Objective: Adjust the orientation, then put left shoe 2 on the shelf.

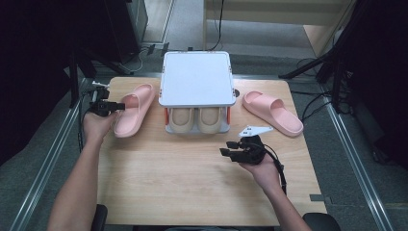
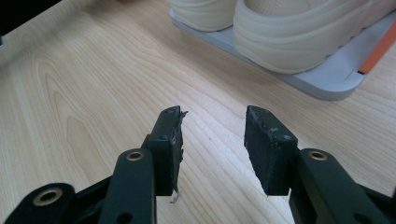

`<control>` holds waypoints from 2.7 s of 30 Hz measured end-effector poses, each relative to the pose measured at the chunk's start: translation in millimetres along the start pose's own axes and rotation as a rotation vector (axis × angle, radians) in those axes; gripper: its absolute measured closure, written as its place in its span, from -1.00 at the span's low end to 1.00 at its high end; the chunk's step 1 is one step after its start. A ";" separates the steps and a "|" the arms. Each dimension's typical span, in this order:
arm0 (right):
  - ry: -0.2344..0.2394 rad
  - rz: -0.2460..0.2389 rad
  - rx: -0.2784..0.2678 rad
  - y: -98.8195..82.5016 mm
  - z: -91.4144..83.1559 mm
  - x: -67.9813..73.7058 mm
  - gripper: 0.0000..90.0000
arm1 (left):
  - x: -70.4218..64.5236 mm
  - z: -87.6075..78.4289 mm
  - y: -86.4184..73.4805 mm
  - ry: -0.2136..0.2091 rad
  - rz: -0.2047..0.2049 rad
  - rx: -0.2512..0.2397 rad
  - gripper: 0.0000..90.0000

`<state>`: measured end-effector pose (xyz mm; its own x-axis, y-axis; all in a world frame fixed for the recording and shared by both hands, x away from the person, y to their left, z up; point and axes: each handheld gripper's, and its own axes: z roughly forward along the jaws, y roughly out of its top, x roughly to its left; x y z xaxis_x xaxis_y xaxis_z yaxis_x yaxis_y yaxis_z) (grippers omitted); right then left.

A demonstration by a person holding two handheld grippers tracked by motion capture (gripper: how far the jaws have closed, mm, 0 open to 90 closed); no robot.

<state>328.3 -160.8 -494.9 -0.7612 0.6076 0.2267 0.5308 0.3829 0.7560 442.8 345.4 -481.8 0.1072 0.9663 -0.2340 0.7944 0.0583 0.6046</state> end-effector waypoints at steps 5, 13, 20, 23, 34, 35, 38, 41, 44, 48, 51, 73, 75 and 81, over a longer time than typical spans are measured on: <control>0.009 -0.003 -0.001 3.7 1.8 -1.0 0.28 | -5.7 -14.0 10.6 -0.002 0.006 -0.009 0.82; 0.015 -0.009 -0.013 8.8 1.5 -1.9 0.27 | -9.9 -31.8 21.3 0.005 -0.008 -0.017 0.82; 0.020 -0.015 -0.004 10.7 4.6 -1.5 0.27 | -17.0 -48.8 36.4 0.006 -0.006 -0.010 0.82; 0.022 -0.021 0.003 10.9 5.7 -1.8 0.27 | -20.9 -55.1 43.8 0.001 -0.012 -0.015 0.82; 0.016 -0.022 0.009 10.7 6.4 -3.0 0.27 | -41.0 -77.9 76.5 0.012 0.014 -0.044 0.82; 0.017 -0.025 0.008 10.7 6.6 -3.0 0.27 | -44.0 -79.7 79.4 0.013 0.015 -0.048 0.82; 0.020 -0.027 0.010 10.7 6.9 -2.5 0.27 | -51.6 -84.6 87.8 0.014 0.030 -0.054 0.82; 0.017 -0.030 0.014 10.6 6.8 -2.2 0.27 | -57.8 -88.3 97.2 -0.005 0.018 -0.068 0.82; 0.017 -0.028 0.014 10.5 7.2 -2.6 0.26 | -64.0 -92.5 105.2 0.002 0.031 -0.067 0.82; 0.017 -0.029 0.013 10.5 7.4 -2.8 0.26 | -76.7 -97.0 115.0 0.000 0.054 -0.074 0.81; 0.018 -0.028 0.012 10.6 7.2 -3.1 0.26 | -89.5 -98.3 121.5 -0.014 0.077 -0.074 0.81; 0.018 -0.040 0.005 11.9 5.2 -2.6 0.26 | -170.6 -54.0 138.0 -0.051 0.176 -0.020 0.80; 0.016 -0.044 0.006 11.9 5.0 -2.1 0.26 | -176.1 -49.1 137.9 -0.050 0.185 -0.013 0.80; 0.014 -0.052 0.004 12.0 3.5 -2.4 0.26 | -189.4 -37.6 136.0 -0.040 0.213 0.007 0.80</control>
<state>337.8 -155.3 -488.5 -0.7929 0.5771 0.1959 0.4921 0.4166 0.7644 508.1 179.7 -326.6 0.2967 0.9459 -0.1311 0.7553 -0.1484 0.6384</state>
